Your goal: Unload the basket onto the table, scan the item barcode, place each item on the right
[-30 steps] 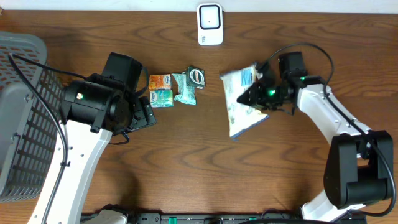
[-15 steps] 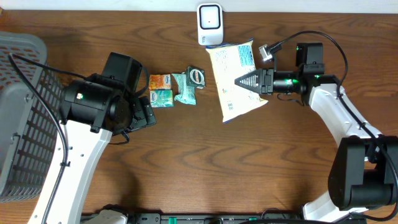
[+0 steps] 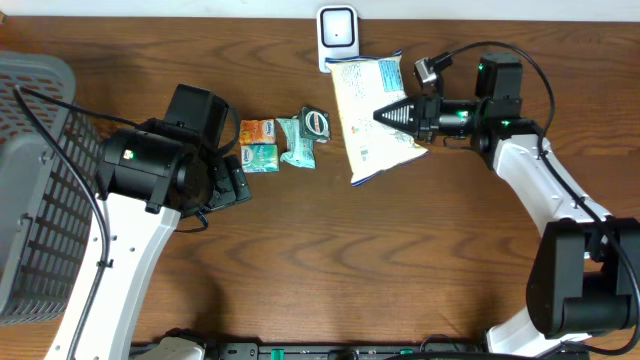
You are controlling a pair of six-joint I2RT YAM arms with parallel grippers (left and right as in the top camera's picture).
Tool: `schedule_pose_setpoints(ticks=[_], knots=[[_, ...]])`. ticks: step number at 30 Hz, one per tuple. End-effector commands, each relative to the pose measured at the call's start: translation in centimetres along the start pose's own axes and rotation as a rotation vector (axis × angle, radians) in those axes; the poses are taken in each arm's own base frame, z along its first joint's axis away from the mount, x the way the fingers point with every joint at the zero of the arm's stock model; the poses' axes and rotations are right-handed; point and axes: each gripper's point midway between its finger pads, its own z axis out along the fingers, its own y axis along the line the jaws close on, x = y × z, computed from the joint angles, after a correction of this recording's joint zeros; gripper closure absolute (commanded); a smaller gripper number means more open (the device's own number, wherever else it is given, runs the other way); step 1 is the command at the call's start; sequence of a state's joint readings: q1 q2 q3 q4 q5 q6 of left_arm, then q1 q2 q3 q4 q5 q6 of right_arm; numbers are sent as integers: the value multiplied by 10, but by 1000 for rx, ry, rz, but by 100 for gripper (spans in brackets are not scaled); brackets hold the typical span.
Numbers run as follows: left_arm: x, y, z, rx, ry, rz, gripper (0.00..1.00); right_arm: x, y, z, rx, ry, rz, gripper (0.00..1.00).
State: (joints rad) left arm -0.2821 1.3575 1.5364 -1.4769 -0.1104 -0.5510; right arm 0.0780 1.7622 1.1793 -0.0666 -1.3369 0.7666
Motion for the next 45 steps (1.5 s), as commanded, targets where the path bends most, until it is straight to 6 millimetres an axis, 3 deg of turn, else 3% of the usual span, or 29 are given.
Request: schedule_pose_setpoints(ticks=[1,7,13,17,45], knots=[[0,2,-1,-2,-3,-16,3,-2,20,3,1,-9,42,99],[0,2,-1,-2,-3,-16,3,0,22,15,6,0,2,99],[0,2,-1,-2,-3,-16,3,6,29,26,-9,25,-158,99],[0,2,-1,-2,-3,-16,2,2,29,23,-8,12,-235,99],[0,2,-1,-2,-3,-16,2,-2,27,18,-2,-6,-251,99]])
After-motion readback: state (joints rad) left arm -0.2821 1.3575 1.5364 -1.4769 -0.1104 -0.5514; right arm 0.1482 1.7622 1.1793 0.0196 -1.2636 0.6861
